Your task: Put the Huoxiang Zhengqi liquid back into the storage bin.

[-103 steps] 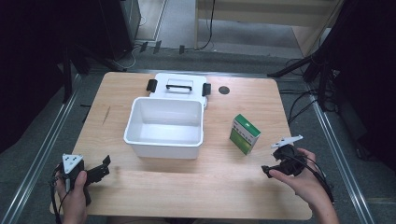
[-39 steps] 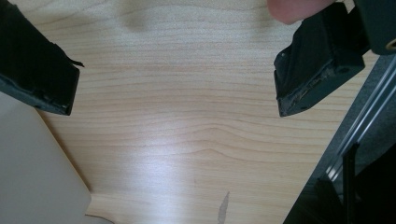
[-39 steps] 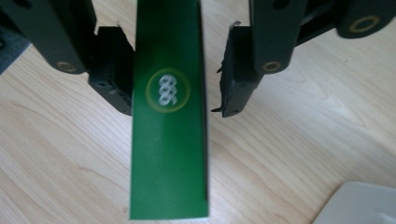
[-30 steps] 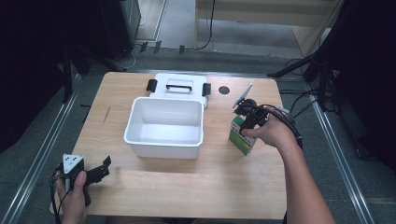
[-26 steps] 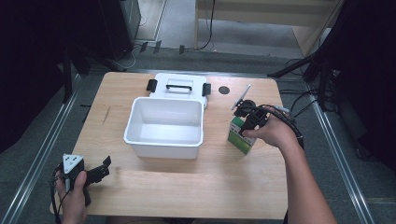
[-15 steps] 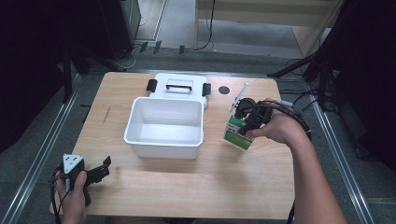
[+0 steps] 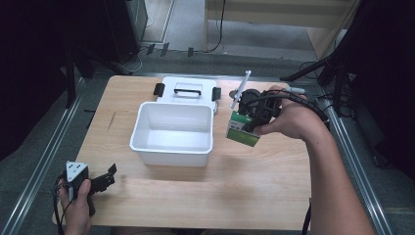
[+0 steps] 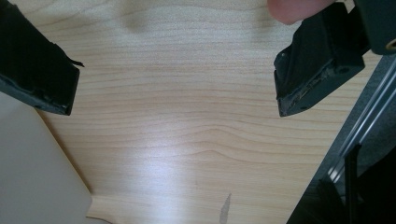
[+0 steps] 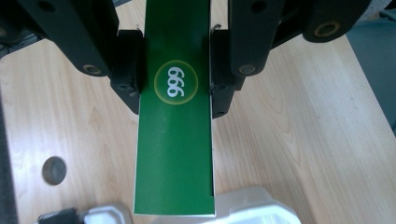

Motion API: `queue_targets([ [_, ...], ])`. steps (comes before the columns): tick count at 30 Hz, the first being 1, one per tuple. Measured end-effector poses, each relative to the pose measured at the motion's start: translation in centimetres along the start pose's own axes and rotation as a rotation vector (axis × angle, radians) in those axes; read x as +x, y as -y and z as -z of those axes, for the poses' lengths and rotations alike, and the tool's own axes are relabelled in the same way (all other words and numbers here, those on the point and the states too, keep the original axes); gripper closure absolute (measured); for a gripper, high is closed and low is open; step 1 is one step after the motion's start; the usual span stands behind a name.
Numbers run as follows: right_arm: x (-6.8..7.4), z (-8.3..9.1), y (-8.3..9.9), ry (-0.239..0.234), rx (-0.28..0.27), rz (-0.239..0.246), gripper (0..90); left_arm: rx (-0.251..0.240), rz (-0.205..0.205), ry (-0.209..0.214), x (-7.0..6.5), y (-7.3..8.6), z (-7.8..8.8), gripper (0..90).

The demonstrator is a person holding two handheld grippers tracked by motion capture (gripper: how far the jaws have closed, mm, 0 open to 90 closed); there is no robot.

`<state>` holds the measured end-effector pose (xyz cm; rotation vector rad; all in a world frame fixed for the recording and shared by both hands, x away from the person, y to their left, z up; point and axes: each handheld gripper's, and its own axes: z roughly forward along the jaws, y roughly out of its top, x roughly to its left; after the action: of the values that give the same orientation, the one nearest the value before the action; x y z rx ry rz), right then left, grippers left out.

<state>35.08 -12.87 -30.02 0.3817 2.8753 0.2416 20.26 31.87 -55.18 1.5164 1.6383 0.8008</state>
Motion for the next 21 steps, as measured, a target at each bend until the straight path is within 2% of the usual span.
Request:
queue_targets([
  [11, 0.2, 2.7, -2.8, 0.0, -0.038, 0.042, 65.1, 0.0, -0.003, 0.0, 0.0, 0.0, 0.0, 1.1],
  [17, 0.6, 3.1, -5.7, -0.014, -0.055, 0.08, 65.1, 0.0, -0.004, 0.0, 0.0, 0.0, 0.0, 1.1],
  [18, 0.6, 3.1, -5.7, -0.014, -0.055, 0.08, 65.1, 0.0, -0.004, 0.0, 0.0, 0.0, 0.0, 1.1],
  [19, 0.8, 3.2, -6.8, -0.013, -0.055, 0.094, 65.1, 0.0, -0.003, 0.001, 0.0, 0.0, 0.0, 1.1],
  [21, 0.9, 3.3, -7.7, -0.016, -0.061, 0.114, 65.1, 0.001, -0.001, 0.003, 0.0, 0.0, 0.0, 1.1],
])
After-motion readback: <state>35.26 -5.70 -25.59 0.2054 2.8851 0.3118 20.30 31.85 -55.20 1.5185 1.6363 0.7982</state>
